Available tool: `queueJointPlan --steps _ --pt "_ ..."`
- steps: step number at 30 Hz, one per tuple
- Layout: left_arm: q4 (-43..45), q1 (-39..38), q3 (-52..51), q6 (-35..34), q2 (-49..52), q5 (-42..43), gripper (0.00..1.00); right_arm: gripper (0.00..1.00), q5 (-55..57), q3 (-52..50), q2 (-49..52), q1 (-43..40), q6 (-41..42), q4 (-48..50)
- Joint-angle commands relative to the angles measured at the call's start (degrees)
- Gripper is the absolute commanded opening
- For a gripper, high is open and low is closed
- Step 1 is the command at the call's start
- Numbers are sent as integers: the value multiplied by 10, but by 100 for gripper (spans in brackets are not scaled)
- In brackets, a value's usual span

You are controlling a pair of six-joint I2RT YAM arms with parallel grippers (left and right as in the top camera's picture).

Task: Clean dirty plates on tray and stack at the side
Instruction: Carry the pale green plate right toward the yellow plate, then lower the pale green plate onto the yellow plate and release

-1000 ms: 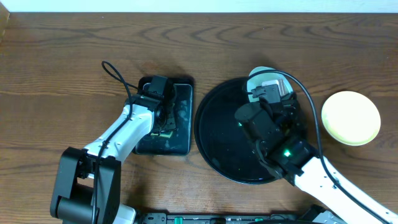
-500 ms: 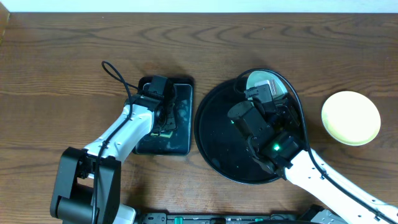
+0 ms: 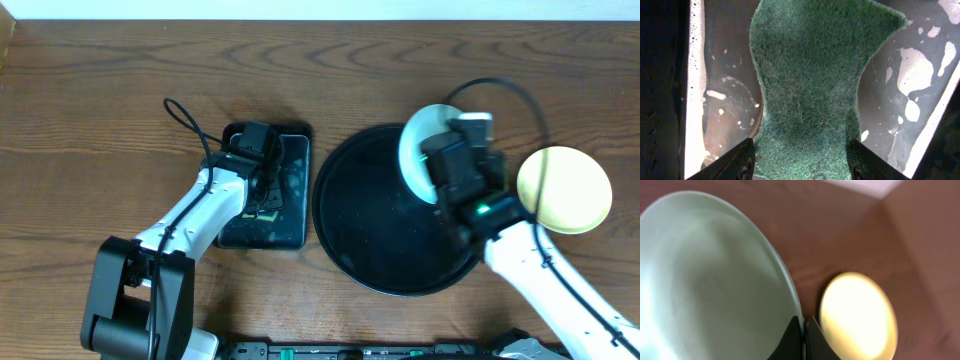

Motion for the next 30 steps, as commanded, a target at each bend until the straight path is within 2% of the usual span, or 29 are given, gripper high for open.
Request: queueJointPlan --steps 1,5,14,24,30 --pt "-1 2 -6 -3 -5 -1 60 1 -104 1 0 -77 116 -22" --pt "-1 2 -6 -3 -5 -1 61 1 -181 -1 1 -172 156 -45" --pt "-1 2 -6 -3 -5 -1 61 1 -315 -1 16 -370 160 -47" --pt "-1 2 -6 -3 -5 -1 61 1 -347 -1 69 -516 197 -49" --pt "-1 2 -6 -3 -5 -1 61 1 -353 -1 108 -569 210 -47"
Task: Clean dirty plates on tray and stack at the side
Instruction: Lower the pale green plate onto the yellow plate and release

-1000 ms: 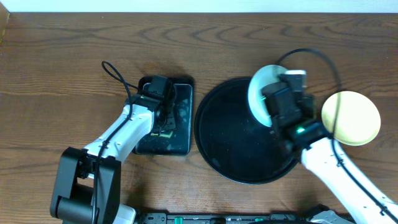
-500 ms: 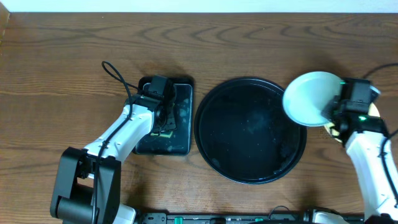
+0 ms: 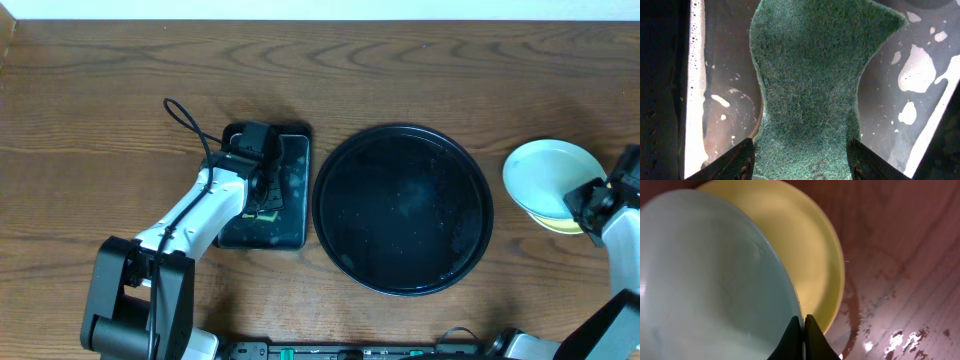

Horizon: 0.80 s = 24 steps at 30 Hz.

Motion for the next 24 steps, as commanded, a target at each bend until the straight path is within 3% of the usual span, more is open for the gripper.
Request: queueJointPlan --steps 1,5,7,9,11,20,24 --pt "-1 2 -6 -3 -5 -1 61 1 -14 -1 20 -24 23 1" --pt "-1 2 -6 -3 -5 -1 61 7 -34 -1 42 -37 23 5" --pt "-1 2 -6 -3 -5 -1 61 15 -34 -1 51 -37 23 6" --pt "-1 2 -6 -3 -5 -1 61 33 -34 -1 57 -37 23 8" --pt "-1 2 -6 -3 -5 -1 61 40 -34 -1 59 -37 23 10" --pt "-1 2 -6 -3 -5 -1 61 45 -146 -1 60 -34 22 28" --pt "0 2 -6 -3 -5 -1 61 48 -206 -1 60 -19 -31 37"
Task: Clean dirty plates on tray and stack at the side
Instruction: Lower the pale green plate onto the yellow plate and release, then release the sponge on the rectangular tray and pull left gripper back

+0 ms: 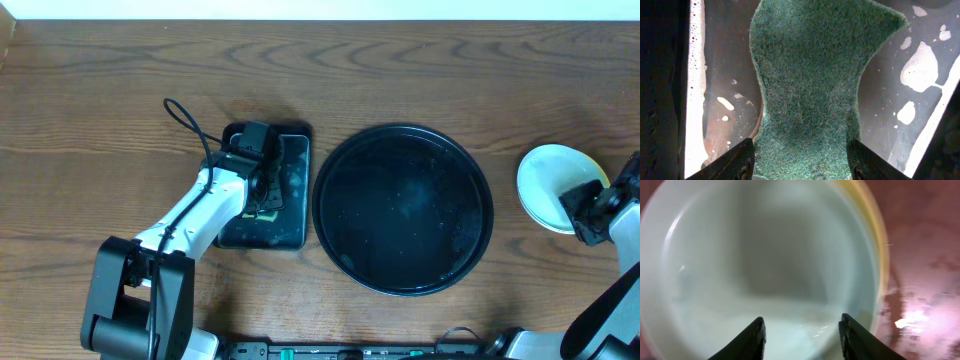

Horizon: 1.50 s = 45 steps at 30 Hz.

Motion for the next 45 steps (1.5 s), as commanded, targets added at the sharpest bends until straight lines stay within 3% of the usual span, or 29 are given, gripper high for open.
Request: queueJointPlan --steps 1,9,12,16,35,40,45 --pt "0 2 -6 -3 -5 -1 61 48 -88 -1 5 20 -61 10" --pt "-1 2 -6 -3 -5 -1 61 49 -110 -1 5 101 -157 26" --pt "-1 2 -6 -3 -5 -1 61 22 -108 -1 5 140 -178 32" --pt "-1 2 -6 -3 -5 -1 61 1 -51 -1 5 174 -179 39" --pt "-1 2 -6 -3 -5 -1 61 1 -11 -1 53 183 -179 21" --pt "-1 2 -6 -3 -5 -1 61 1 -21 0 34 183 -179 22" --pt "-1 2 -6 -3 -5 -1 61 7 -71 0 -9 183 -183 25"
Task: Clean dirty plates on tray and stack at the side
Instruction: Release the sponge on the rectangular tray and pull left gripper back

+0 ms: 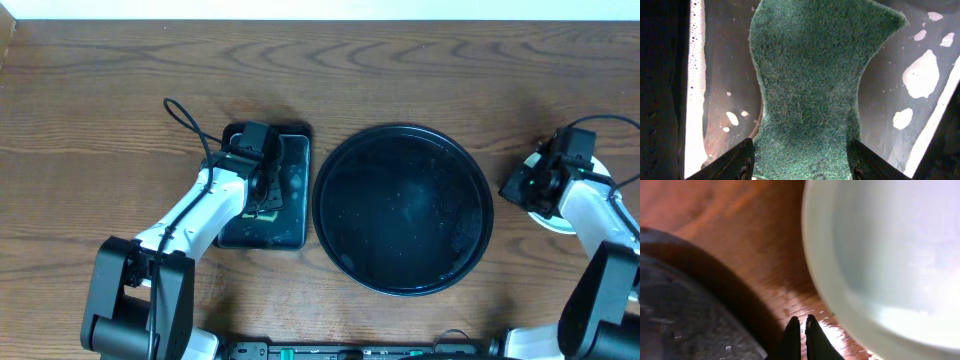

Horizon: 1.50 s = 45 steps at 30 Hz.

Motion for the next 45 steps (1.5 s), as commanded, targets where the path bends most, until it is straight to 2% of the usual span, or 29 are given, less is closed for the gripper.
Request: queueJointPlan --steps 1,9,11,14,19,20,21,22,23,29,36,45 --pt "-1 2 -6 -3 -5 -2 61 8 -53 1 -49 5 -21 4" --pt "-20 3 9 23 -26 -6 62 18 -83 1 -114 58 -82 -4" --pt "-29 9 16 23 -43 -6 62 21 -68 1 -120 82 -90 -7" --pt "-39 29 20 23 -86 -6 68 25 1 1 -122 129 -90 -21" --pt "-80 66 20 23 -143 -5 73 42 54 1 -127 179 -90 -56" --pt "-91 71 20 23 -150 -6 76 47 59 1 -132 187 -88 -71" --pt "-113 80 20 23 -161 -6 79 59 64 1 -140 194 -79 -92" --pt "-124 84 20 23 -165 -6 79 91 64 1 -148 196 -78 -105" --pt "-140 88 20 23 -169 -5 79 99 64 1 -157 196 -79 -116" --pt "-194 92 11 23 -176 -3 79 99 65 0 -244 196 -79 -173" --pt "-197 92 -25 23 -203 -1 79 99 66 -9 -364 196 -79 -219" --pt "-141 91 -118 34 -375 -1 79 99 75 -119 -566 196 -79 -212"
